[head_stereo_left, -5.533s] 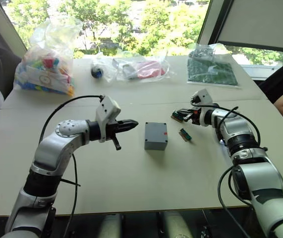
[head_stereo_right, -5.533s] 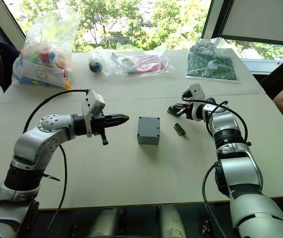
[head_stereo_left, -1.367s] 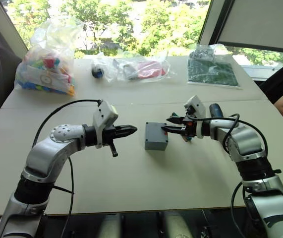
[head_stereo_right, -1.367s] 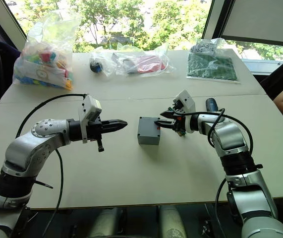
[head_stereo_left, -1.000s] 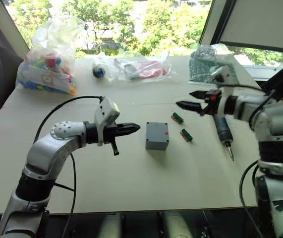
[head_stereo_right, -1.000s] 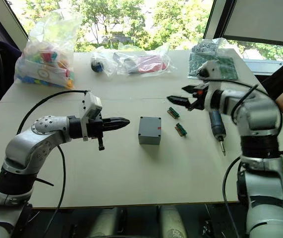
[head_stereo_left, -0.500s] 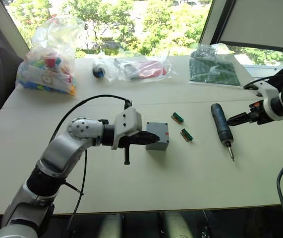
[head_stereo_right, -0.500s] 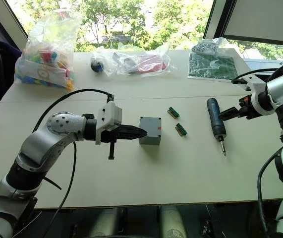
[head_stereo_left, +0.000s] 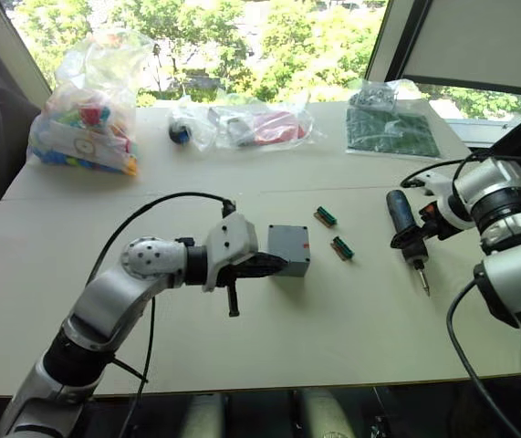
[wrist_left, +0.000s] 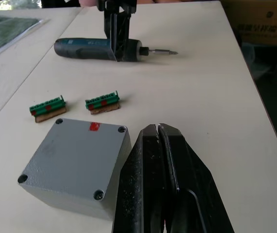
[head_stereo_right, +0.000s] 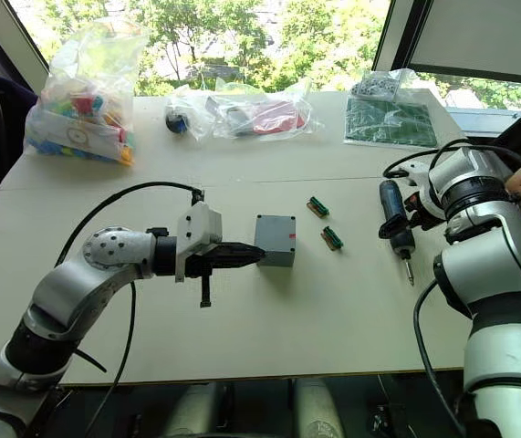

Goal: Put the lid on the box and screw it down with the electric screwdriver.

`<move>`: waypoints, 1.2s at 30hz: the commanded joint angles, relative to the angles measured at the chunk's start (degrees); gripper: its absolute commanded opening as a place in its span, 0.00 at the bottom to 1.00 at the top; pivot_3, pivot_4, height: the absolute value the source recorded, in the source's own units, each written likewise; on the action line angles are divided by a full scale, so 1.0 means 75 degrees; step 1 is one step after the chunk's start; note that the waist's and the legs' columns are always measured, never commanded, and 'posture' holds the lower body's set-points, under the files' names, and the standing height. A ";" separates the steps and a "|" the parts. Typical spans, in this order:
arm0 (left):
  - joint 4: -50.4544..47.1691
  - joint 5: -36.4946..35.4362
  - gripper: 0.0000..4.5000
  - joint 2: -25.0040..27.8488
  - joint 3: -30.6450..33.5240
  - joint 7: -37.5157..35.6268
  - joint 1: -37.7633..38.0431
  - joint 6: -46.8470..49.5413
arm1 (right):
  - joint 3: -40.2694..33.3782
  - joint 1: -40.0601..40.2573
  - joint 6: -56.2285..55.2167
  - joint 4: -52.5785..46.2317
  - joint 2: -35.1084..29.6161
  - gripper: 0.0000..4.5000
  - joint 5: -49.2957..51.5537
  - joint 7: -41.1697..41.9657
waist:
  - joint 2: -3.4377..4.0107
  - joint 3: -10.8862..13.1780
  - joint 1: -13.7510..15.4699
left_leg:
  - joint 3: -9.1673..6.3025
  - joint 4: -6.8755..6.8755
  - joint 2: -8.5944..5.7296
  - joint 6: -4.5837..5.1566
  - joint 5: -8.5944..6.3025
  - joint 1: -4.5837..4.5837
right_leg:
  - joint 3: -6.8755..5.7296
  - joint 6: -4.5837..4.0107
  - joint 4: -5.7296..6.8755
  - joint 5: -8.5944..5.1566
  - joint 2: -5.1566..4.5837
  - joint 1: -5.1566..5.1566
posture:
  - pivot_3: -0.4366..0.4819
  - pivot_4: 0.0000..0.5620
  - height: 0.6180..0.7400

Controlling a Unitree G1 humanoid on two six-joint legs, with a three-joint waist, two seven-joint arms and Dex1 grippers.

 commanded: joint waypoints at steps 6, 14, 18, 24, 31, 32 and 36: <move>-0.0504 -0.0253 0.00 -0.0056 0.0279 0.0402 0.0051 0.0246 | -0.0252 -0.0060 -0.0522 0.0440 0.0271 0.50 -0.0692 0.0087 | 0.0002 -0.0001 -0.0017 | -0.0002 0.0000 0.0000 0.0000 0.0000 0.0003 | 0.0000 0.0000 0.0004 0.0000 0.0001 0.0000 | 0.48 0.27 1.00; 0.0112 -0.0352 0.00 0.0065 0.0771 0.0378 0.0094 0.0128 | -0.2017 -0.0934 -0.0338 0.0499 0.0100 0.41 0.0005 -0.1292 | 0.0011 0.0004 -0.0035 | -0.0001 0.0003 0.0000 -0.0002 0.0001 0.0004 | 0.0000 -0.0001 0.0005 0.0001 0.0002 0.0004 | 0.48 0.27 1.00; 0.0757 -0.0902 0.00 -0.0055 0.1569 0.0322 -0.0013 0.0242 | -0.4082 -0.2109 -0.0086 0.0363 -0.0049 0.41 0.1396 -0.2214 | 0.0048 0.0027 -0.0081 | 0.0011 -0.0011 0.0000 -0.0002 0.0002 0.0000 | 0.0010 -0.0002 0.0013 0.0002 0.0001 -0.0022 | 0.48 0.27 1.00; 0.1465 -0.1065 0.00 -0.0011 0.1660 0.0109 -0.0382 0.0327 | -0.6560 -0.1863 -0.0483 -0.1302 0.0206 0.41 0.3361 -0.2689 | 0.0041 0.0023 -0.0013 | -0.0007 -0.0025 0.0007 0.0000 0.0000 -0.0003 | -0.0002 -0.0002 -0.0002 0.0000 0.0017 -0.0012 | 0.48 0.27 1.00; 0.2994 -0.0518 0.00 -0.0440 0.0702 -0.0378 -0.1899 0.0144 | -0.8253 0.2439 -0.0492 -0.8561 0.3210 0.41 0.5884 -0.4516 | -0.0013 -0.0007 0.0071 | -0.0028 0.0003 0.0001 -0.0002 0.0002 -0.0010 | -0.0023 0.0009 0.0016 0.0007 0.0000 0.0004 | 0.48 0.27 1.00; 0.3178 -0.0433 0.00 -0.0500 0.0605 -0.0463 -0.2072 0.0081 | -0.8059 0.2846 -0.0611 -0.9098 0.3436 0.41 0.5917 -0.4621 | -0.0009 -0.0004 0.0094 | -0.0025 0.0008 -0.0004 -0.0007 0.0004 -0.0013 | -0.0021 0.0011 0.0025 0.0008 -0.0008 -0.0003 | 0.48 0.27 1.00; 0.3922 -0.0010 0.00 -0.0853 0.0127 -0.0744 -0.2540 -0.0256 | -0.7312 0.4070 -0.0942 -1.0314 0.3852 0.41 0.5818 -0.4896 | 0.0000 0.0001 0.0141 | -0.0016 0.0008 -0.0016 -0.0011 0.0007 -0.0015 | -0.0011 0.0014 0.0027 0.0010 -0.0016 -0.0011 | 0.48 0.27 1.00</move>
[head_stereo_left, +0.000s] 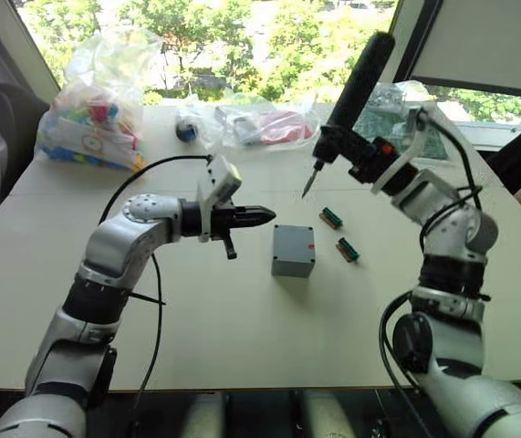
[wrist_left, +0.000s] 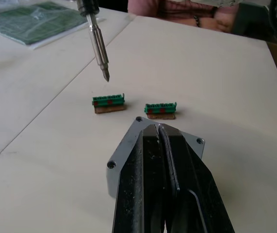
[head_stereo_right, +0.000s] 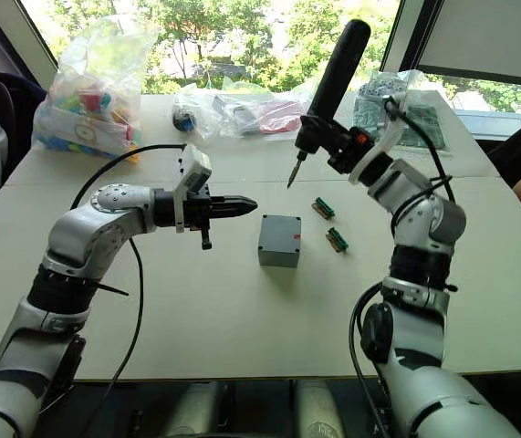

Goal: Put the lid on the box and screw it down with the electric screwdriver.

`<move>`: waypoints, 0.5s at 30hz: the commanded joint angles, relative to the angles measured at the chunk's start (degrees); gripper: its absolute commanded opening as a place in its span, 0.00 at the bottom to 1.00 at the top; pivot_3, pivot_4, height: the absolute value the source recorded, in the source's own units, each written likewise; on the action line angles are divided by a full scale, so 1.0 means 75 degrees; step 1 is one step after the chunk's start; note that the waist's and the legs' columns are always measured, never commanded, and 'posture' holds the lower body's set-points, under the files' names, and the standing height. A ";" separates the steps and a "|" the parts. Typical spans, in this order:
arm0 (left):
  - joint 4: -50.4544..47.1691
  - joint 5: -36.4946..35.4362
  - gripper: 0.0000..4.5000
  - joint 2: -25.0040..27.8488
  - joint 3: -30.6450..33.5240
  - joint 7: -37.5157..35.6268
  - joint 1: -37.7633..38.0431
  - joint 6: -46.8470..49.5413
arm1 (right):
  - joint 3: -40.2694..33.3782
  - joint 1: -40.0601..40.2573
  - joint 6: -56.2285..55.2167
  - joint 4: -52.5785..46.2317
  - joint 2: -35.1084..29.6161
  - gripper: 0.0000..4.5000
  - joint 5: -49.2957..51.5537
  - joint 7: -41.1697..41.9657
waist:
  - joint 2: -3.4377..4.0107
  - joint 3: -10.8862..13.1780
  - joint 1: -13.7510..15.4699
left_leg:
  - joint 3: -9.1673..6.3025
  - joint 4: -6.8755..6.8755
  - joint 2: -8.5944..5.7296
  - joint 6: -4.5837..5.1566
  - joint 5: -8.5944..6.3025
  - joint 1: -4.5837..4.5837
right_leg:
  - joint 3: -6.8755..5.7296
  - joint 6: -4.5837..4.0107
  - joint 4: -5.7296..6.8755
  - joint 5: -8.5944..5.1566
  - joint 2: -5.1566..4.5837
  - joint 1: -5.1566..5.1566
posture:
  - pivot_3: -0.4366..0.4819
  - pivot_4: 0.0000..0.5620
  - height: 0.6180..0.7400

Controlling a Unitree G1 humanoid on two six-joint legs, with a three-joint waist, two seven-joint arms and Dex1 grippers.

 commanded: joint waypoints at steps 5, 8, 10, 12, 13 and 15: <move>0.0767 0.0776 0.00 -0.0399 -0.0746 -0.0563 -0.0331 -0.0797 | 0.0556 0.0626 -0.0706 -0.1687 0.0130 0.41 0.0379 -0.0355 | 0.0000 -0.0002 -0.0067 | -0.0003 -0.0008 0.0013 0.0000 0.0000 0.0014 | 0.0000 -0.0001 0.0002 -0.0001 0.0019 0.0002 | 0.48 0.27 1.00; 0.0988 0.0950 0.00 -0.0564 -0.0844 -0.0596 -0.0321 -0.0956 | 0.0617 0.0811 -0.0729 -0.1749 -0.0017 0.41 0.0476 -0.0393 | 0.0000 -0.0002 -0.0103 | -0.0005 -0.0008 0.0016 0.0001 0.0000 0.0013 | 0.0000 -0.0002 0.0003 -0.0001 0.0022 0.0002 | 0.48 0.27 1.00; 0.1313 0.1206 0.00 -0.0724 -0.0967 -0.0523 -0.0301 -0.1136 | 0.0658 0.1011 -0.0801 -0.1738 -0.0181 0.41 0.0428 -0.0371 | 0.0000 -0.0002 -0.0110 | -0.0004 -0.0008 0.0016 0.0001 0.0000 0.0011 | 0.0000 -0.0002 0.0002 -0.0001 0.0020 0.0002 | 0.48 0.27 1.00; 0.1517 0.1464 0.00 -0.0777 -0.1096 -0.0517 -0.0261 -0.1289 | 0.0748 0.1157 -0.0883 -0.1744 -0.0311 0.41 0.0365 -0.0352 | 0.0000 -0.0002 -0.0110 | -0.0003 -0.0008 0.0015 0.0001 0.0000 0.0011 | 0.0000 -0.0002 0.0000 -0.0001 0.0019 0.0003 | 0.48 0.27 1.00; 0.1587 0.1615 0.00 -0.0767 -0.1184 -0.0541 -0.0220 -0.1405 | 0.0837 0.1238 -0.0947 -0.1754 -0.0385 0.41 0.0295 -0.0325 | 0.0000 -0.0002 -0.0112 | -0.0003 -0.0008 0.0014 0.0001 0.0000 0.0010 | 0.0000 -0.0002 -0.0001 -0.0001 0.0019 0.0003 | 0.48 0.27 1.00; 0.1659 0.1778 0.00 -0.0759 -0.1279 -0.0616 -0.0152 -0.1519 | 0.0939 0.1339 -0.1050 -0.1740 -0.0461 0.41 0.0261 -0.0337 | 0.0000 -0.0002 -0.0134 | -0.0003 -0.0008 0.0015 0.0001 0.0000 0.0010 | 0.0001 -0.0002 -0.0001 -0.0001 0.0019 0.0002 | 0.48 0.27 1.00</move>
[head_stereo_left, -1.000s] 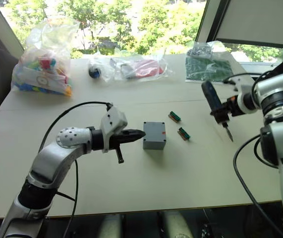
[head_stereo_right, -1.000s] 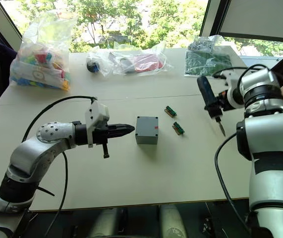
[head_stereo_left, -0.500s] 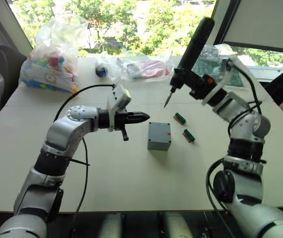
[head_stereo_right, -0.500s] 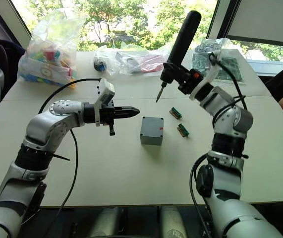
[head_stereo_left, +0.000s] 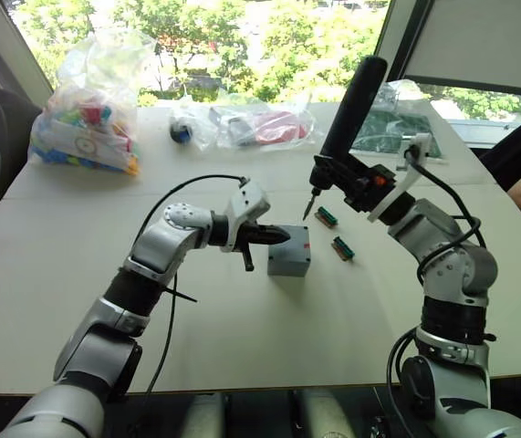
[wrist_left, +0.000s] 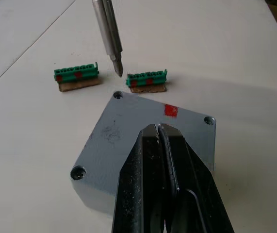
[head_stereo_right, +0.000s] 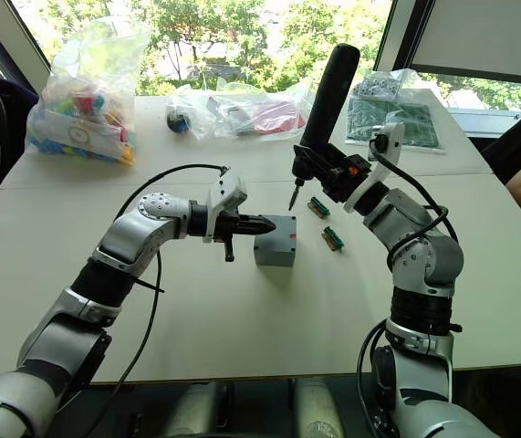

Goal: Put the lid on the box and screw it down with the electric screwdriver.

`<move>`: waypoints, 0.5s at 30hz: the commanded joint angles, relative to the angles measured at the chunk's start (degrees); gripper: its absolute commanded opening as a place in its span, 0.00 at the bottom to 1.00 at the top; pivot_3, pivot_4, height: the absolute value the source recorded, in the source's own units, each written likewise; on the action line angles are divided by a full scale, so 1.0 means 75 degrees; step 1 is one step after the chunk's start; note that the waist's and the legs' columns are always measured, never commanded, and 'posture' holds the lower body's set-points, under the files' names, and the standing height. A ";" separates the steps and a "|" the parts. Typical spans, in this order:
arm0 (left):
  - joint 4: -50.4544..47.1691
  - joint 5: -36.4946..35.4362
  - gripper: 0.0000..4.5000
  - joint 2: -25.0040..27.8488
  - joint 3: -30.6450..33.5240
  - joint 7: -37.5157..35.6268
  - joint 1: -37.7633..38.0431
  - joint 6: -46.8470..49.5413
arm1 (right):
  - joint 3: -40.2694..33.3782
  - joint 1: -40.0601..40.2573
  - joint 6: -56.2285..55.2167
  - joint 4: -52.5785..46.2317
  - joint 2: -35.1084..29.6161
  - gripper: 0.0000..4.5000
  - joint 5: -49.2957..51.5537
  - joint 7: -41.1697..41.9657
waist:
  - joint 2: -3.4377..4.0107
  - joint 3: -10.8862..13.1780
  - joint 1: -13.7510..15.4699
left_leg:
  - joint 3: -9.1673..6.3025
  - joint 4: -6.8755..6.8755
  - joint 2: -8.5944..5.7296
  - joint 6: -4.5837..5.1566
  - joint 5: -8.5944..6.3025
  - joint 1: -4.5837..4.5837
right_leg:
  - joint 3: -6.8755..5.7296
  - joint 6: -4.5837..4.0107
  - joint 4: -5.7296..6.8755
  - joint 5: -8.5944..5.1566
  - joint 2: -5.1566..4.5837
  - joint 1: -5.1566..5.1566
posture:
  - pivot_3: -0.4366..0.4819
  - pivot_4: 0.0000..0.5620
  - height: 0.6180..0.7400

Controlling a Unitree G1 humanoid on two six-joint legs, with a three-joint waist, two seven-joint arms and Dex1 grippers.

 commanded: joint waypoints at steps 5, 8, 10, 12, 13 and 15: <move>0.0068 0.0460 0.00 -0.0108 -0.0099 -0.0139 0.0089 -0.0421 | 0.0294 0.0092 -0.0690 -0.0262 -0.0209 0.41 -0.0055 0.0018 | 0.0000 0.0000 -0.0019 | -0.0001 -0.0001 0.0001 0.0000 0.0000 0.0003 | 0.0001 0.0000 0.0002 0.0000 0.0001 0.0000 | 0.48 0.27 1.00; 0.0057 0.0503 0.00 -0.0138 -0.0078 -0.0160 0.0110 -0.0441 | 0.0383 0.0112 -0.0828 -0.0180 -0.0203 0.41 -0.0102 -0.0030 | 0.0000 0.0000 -0.0011 | 0.0000 0.0000 0.0001 0.0000 0.0000 0.0003 | 0.0001 0.0000 0.0001 0.0000 0.0001 0.0000 | 0.48 0.27 1.00; -0.0005 0.0510 0.00 -0.0143 -0.0061 -0.0177 0.0140 -0.0420 | 0.0448 0.0089 -0.0951 -0.0077 -0.0182 0.41 -0.0156 -0.0057 | -0.0001 0.0000 -0.0010 | -0.0001 0.0000 0.0001 0.0000 0.0000 0.0003 | 0.0001 0.0000 0.0001 0.0000 0.0001 0.0000 | 0.48 0.27 1.00; -0.0053 0.0515 0.00 -0.0141 -0.0049 -0.0188 0.0165 -0.0405 | 0.0494 0.0066 -0.1053 0.0006 -0.0164 0.41 -0.0178 -0.0091 | -0.0001 0.0000 -0.0010 | 0.0000 0.0000 0.0001 0.0000 0.0000 0.0003 | 0.0001 0.0000 0.0001 0.0000 0.0001 0.0001 | 0.48 0.27 1.00; -0.0055 0.0519 0.00 -0.0152 -0.0047 -0.0187 0.0165 -0.0400 | 0.0503 0.0053 -0.1095 0.0053 -0.0162 0.41 -0.0173 -0.0100 | -0.0001 0.0000 -0.0012 | 0.0000 0.0000 0.0001 0.0000 0.0000 0.0003 | 0.0001 0.0000 0.0001 0.0000 0.0001 0.0001 | 0.48 0.27 1.00; -0.0090 0.0533 0.00 -0.0154 -0.0047 -0.0186 0.0180 -0.0396 | 0.0560 0.0029 -0.1220 0.0171 -0.0162 0.41 -0.0227 -0.0118 | -0.0001 -0.0001 -0.0012 | -0.0001 0.0000 0.0001 0.0000 0.0000 0.0003 | 0.0001 0.0000 0.0001 0.0000 0.0001 0.0001 | 0.48 0.27 1.00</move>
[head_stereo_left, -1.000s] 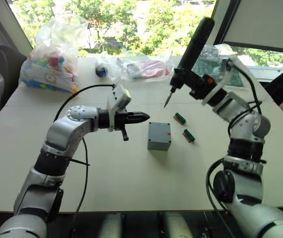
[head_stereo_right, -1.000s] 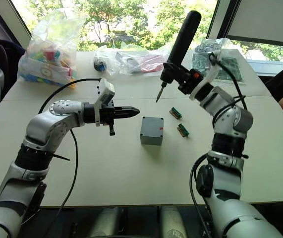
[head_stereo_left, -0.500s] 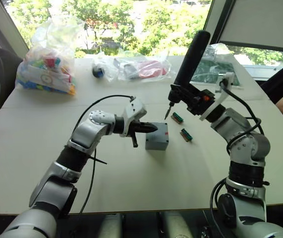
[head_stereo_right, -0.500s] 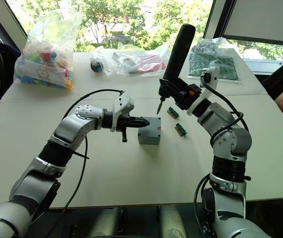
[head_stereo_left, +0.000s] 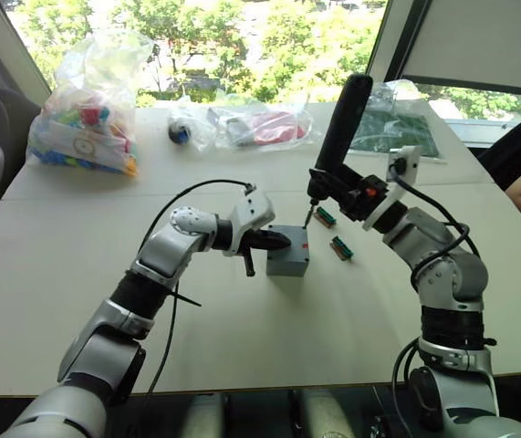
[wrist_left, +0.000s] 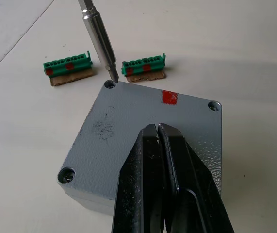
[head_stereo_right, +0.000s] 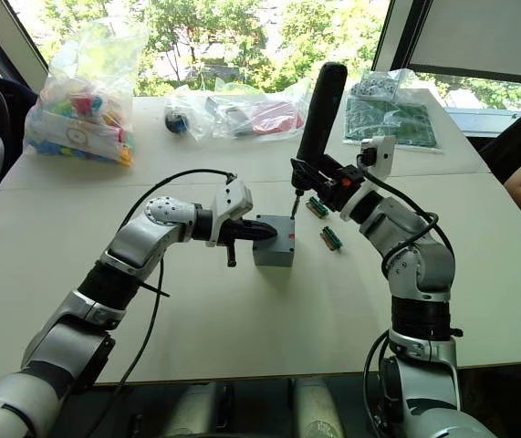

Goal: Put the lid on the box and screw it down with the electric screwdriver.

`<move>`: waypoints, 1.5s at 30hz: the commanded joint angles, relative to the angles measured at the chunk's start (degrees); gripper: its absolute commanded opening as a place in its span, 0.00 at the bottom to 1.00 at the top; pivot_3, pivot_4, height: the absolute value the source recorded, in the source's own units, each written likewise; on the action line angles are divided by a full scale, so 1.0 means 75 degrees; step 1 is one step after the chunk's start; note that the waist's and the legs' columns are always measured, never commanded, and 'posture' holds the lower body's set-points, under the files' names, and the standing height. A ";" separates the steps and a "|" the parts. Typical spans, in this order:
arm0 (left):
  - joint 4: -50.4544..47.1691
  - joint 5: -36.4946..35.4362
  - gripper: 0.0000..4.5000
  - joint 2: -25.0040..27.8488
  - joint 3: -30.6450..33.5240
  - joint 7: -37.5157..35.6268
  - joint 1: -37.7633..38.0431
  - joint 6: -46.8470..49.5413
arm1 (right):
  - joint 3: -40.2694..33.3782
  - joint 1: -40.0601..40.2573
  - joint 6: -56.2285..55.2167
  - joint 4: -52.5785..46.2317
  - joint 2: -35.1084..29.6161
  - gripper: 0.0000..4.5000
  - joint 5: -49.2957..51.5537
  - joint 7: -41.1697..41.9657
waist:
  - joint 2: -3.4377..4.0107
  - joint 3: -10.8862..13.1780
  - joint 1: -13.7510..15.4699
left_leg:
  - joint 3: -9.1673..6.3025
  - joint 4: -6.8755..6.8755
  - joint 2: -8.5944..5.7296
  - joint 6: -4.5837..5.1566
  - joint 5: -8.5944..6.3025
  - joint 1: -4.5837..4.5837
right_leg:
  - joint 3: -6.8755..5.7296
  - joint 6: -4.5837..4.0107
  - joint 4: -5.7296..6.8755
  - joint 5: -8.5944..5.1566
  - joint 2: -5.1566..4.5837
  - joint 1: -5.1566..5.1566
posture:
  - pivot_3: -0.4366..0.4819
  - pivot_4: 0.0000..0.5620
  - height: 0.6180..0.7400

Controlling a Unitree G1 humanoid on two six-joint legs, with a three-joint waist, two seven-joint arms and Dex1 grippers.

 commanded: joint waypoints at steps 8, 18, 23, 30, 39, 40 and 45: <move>-0.0335 0.0073 0.00 0.0006 0.0034 -0.0003 0.0220 0.0155 | 0.0330 -0.0092 -0.0979 0.0278 -0.0082 0.41 -0.0402 0.0078 | -0.0001 -0.0001 0.0001 | 0.0000 0.0000 0.0000 0.0000 0.0000 0.0001 | 0.0000 0.0000 0.0000 0.0000 0.0000 0.0003 | 0.48 0.27 1.00; -0.0527 0.0097 0.00 -0.0008 0.0046 0.0064 0.0460 0.0291 | 0.1203 0.0767 -0.1184 -0.0265 -0.0228 0.41 -0.0670 0.0516 | -0.0015 -0.0028 -0.0006 | -0.0002 -0.0001 0.0001 0.0001 -0.0001 0.0018 | -0.0001 0.0000 -0.0003 -0.0001 0.0001 0.0024 | 0.48 0.27 1.00; -0.0521 0.0125 0.00 -0.0023 0.0031 0.0094 0.0537 0.0269 | 0.1253 0.0866 -0.1146 -0.0225 -0.0219 0.41 -0.0783 0.0360 | -0.0017 -0.0054 -0.0013 | -0.0002 -0.0004 0.0003 0.0003 -0.0002 0.0038 | -0.0001 -0.0001 -0.0006 -0.0002 0.0005 0.0043 | 0.48 0.27 1.00; -0.0460 0.0200 0.00 -0.0072 -0.0020 0.0166 0.0575 0.0176 | 0.1390 0.0735 -0.1222 0.0465 -0.0133 0.41 -0.1317 -0.0081 | -0.0019 -0.0072 -0.0004 | -0.0002 -0.0022 0.0007 0.0017 -0.0011 0.0126 | -0.0002 -0.0006 -0.0035 -0.0010 0.0009 0.0134 | 0.48 0.27 1.00; -0.0500 0.0243 0.00 -0.0125 0.0008 0.0210 0.0635 0.0183 | 0.1432 0.0818 -0.1317 0.0470 -0.0063 0.41 -0.1253 -0.0044 | -0.0028 -0.0086 0.0009 | -0.0004 -0.0021 0.0007 0.0024 -0.0016 0.0144 | -0.0003 -0.0005 -0.0040 -0.0025 0.0007 0.0159 | 0.48 0.27 1.00; -0.0504 0.0246 0.00 -0.0126 0.0009 0.0214 0.0643 0.0185 | 0.1419 0.0831 -0.1323 0.0465 -0.0052 0.41 -0.1244 -0.0053 | -0.0028 -0.0087 0.0009 | -0.0004 -0.0021 0.0007 0.0024 -0.0016 0.0145 | -0.0003 -0.0005 -0.0040 -0.0025 0.0008 0.0159 | 0.48 0.27 1.00; -0.0522 0.0240 0.00 -0.0141 0.0008 0.0206 0.0665 0.0207 | 0.1398 0.0869 -0.1393 0.0456 -0.0068 0.41 -0.1259 -0.0053 | -0.0029 -0.0090 0.0009 | -0.0004 -0.0021 0.0007 0.0024 -0.0016 0.0145 | -0.0003 -0.0008 -0.0040 -0.0027 0.0007 0.0159 | 0.48 0.27 1.00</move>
